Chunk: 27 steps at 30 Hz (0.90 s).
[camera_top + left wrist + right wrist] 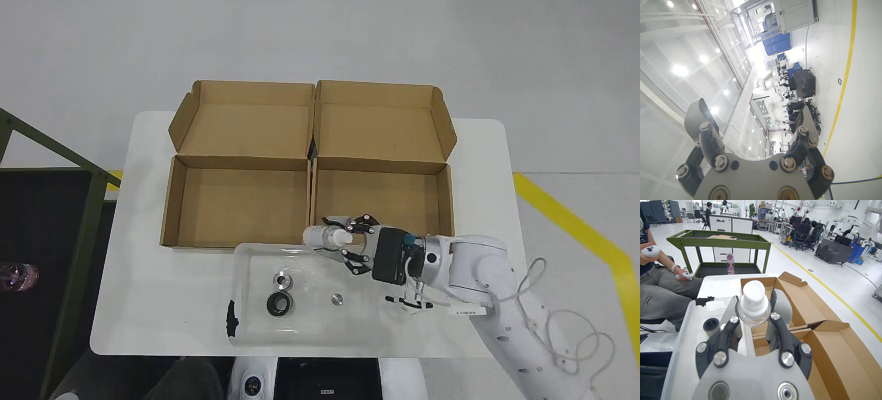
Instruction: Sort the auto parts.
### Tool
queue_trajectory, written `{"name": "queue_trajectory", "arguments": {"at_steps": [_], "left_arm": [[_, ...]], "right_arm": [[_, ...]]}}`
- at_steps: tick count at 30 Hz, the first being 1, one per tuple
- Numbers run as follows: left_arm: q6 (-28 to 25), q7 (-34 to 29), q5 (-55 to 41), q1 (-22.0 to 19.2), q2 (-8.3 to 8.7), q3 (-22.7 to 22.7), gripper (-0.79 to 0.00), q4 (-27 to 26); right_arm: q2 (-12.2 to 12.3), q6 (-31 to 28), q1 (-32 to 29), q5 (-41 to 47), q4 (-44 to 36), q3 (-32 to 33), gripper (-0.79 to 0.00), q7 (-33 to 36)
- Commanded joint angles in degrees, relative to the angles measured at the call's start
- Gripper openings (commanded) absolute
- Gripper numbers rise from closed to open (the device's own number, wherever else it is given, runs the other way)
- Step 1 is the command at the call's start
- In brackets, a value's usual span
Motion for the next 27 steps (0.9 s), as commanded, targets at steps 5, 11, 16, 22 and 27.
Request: {"name": "queue_trajectory", "arguments": {"at_steps": [5, 11, 16, 22, 27], "left_arm": [[0.0, 0.0, 0.0, 0.0, 0.0, 0.0, 0.0, 0.0], [0.0, 0.0, 0.0, 0.0, 0.0, 0.0, 0.0, 0.0], [0.0, 0.0, 0.0, 0.0, 0.0, 0.0, 0.0, 0.0], [0.0, 0.0, 0.0, 0.0, 0.0, 0.0, 0.0, 0.0], [0.0, 0.0, 0.0, 0.0, 0.0, 0.0, 0.0, 0.0]], "right_arm": [[-0.3, 1.7, 2.8, 0.4, 3.3, -0.5, -0.785, 2.4], [-0.6, 3.2, 5.5, 1.0, 7.0, -1.1, -0.785, 4.9], [-1.0, 4.1, 8.3, 1.9, 10.6, -2.3, -0.785, 6.5], [-1.5, 5.0, 11.5, 2.1, 13.8, -3.8, -0.785, 8.9], [-2.1, 6.0, 14.3, 2.3, 17.4, -5.7, -0.785, 11.0]]}}
